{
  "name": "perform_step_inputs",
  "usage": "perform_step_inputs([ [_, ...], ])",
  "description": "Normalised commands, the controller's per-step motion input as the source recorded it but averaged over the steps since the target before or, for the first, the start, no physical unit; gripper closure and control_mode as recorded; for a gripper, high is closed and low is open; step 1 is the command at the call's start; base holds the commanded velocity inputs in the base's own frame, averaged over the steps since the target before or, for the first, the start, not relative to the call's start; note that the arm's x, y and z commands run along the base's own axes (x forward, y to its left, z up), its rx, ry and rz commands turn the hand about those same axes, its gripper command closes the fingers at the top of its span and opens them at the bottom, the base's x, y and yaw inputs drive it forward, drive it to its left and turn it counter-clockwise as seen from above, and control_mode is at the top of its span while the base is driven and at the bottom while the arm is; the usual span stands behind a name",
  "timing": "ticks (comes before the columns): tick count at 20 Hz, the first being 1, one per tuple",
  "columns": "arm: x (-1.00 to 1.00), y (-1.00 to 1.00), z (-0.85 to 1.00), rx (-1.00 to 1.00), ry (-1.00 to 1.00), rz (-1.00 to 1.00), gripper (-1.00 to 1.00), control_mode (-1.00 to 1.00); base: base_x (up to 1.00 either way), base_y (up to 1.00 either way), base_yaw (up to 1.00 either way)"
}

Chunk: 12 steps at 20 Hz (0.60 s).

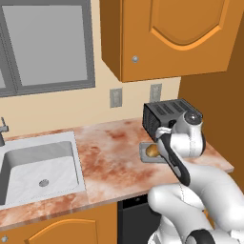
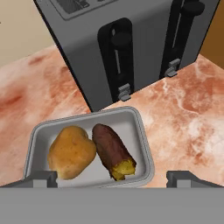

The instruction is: Take the potato and sweet potato out of the freezer and place them in the tupperware container on the counter. Then put the tupperware containing the vegetables back in the freezer.

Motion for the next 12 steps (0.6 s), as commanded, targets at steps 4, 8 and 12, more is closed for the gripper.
perform_step_inputs([
  [4,0.00,-0.27,-0.07,0.01,0.05,0.02,-1.00,-1.00,0.00,0.00,0.00],
  [8,0.05,-0.18,-0.13,0.03,0.06,0.03,-1.00,-1.00,0.00,0.00,0.00],
  [12,0.00,-0.14,-0.22,0.04,0.08,0.03,-1.00,-1.00,0.00,0.00,0.00],
])
